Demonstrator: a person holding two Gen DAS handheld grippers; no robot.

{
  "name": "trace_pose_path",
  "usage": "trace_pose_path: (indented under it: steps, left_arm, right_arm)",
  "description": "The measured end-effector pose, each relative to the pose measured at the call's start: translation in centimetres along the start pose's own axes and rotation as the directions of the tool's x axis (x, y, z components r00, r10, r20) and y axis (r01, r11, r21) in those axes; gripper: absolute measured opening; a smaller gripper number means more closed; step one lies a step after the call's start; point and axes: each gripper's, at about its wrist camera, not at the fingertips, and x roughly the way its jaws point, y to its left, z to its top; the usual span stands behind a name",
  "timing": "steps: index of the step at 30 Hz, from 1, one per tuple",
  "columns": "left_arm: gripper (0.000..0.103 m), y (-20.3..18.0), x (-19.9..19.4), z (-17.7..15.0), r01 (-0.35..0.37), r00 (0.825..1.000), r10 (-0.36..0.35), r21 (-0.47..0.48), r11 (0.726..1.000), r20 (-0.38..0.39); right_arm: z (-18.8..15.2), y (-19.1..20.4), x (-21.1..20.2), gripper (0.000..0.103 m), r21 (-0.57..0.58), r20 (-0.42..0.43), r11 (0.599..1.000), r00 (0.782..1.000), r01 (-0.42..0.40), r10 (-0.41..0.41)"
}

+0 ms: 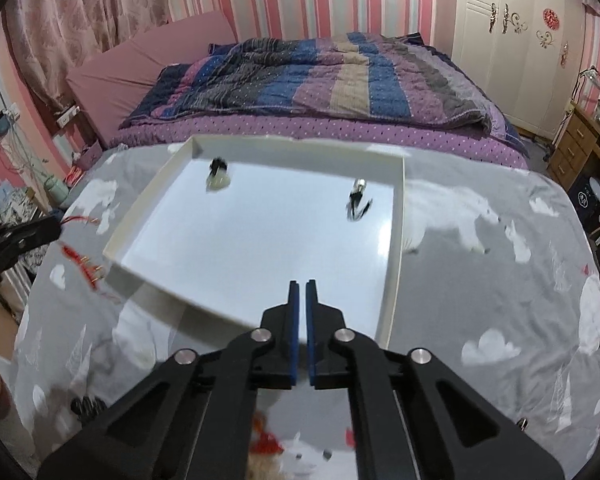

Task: Organize jewelry
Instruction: 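Carry the red bracelet with the left tool while the right tool carries the brown bead pendant to the tray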

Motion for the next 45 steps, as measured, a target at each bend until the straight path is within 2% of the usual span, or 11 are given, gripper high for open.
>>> trace_pose_path:
  steps: [5, 9, 13, 14, 15, 16, 27, 30, 32, 36, 45]
  left_arm:
    - [0.0, -1.0, 1.7, 2.4, 0.029, 1.0, -0.029, -0.006, 1.0, 0.012]
    - [0.0, -1.9, 1.9, 2.3, 0.033, 0.999, -0.034, 0.013, 0.999, 0.019]
    - [0.0, -1.5, 1.9, 1.7, 0.023, 1.0, -0.023, 0.009, 1.0, -0.003]
    - [0.0, -1.3, 1.8, 1.3, 0.012, 1.0, -0.012, 0.009, 1.0, -0.005]
    - [0.0, -1.1, 1.6, 1.1, 0.008, 1.0, -0.008, 0.007, 1.0, -0.006]
    - [0.0, -0.9, 1.4, 0.7, 0.005, 1.0, -0.005, 0.004, 1.0, -0.011]
    - [0.0, 1.2, -0.4, -2.9, -0.02, 0.999, 0.019, -0.019, 1.0, -0.03]
    - [0.0, 1.7, -0.5, -3.2, -0.027, 0.999, 0.026, -0.029, 0.999, -0.037]
    - [0.0, 1.8, -0.6, -3.2, -0.032, 0.999, 0.031, -0.029, 0.999, -0.036]
    - [0.0, 1.7, -0.6, -2.7, -0.026, 0.999, 0.025, -0.034, 0.999, -0.033]
    - [0.0, 0.0, 1.0, -0.3, -0.018, 1.0, 0.018, -0.008, 1.0, -0.021]
  right_arm:
    - [1.3, -0.5, 0.6, 0.001, 0.006, -0.009, 1.0, 1.0, -0.021, 0.021]
    - [-0.1, -0.1, 0.9, 0.005, -0.009, -0.067, 0.997, 0.994, -0.081, 0.081]
    - [-3.2, 0.8, 2.0, 0.005, -0.033, -0.148, 0.995, 0.985, -0.099, 0.093]
    - [-3.9, 0.9, 2.2, 0.01, -0.031, -0.166, 0.995, 0.982, -0.099, 0.092]
    - [-4.8, 0.9, 2.3, 0.03, -0.023, -0.185, 0.994, 0.978, -0.107, 0.101]
    - [-5.3, 0.9, 2.3, 0.045, -0.018, -0.189, 0.994, 0.976, -0.11, 0.105]
    - [-9.4, 1.5, 2.9, 0.042, 0.003, -0.252, 0.996, 0.964, -0.085, 0.083]
    - [-9.8, 1.3, 3.5, 0.024, 0.014, -0.261, 0.996, 0.961, -0.087, 0.088]
    - [-9.6, 1.3, 3.1, 0.021, 0.002, -0.236, 0.997, 0.969, -0.075, 0.073]
    - [-8.1, 1.0, 0.8, 0.019, -0.008, -0.15, 0.998, 0.987, -0.061, 0.059]
    - [-1.6, -0.1, -1.1, 0.019, -0.004, -0.041, 0.999, 0.998, -0.046, 0.045]
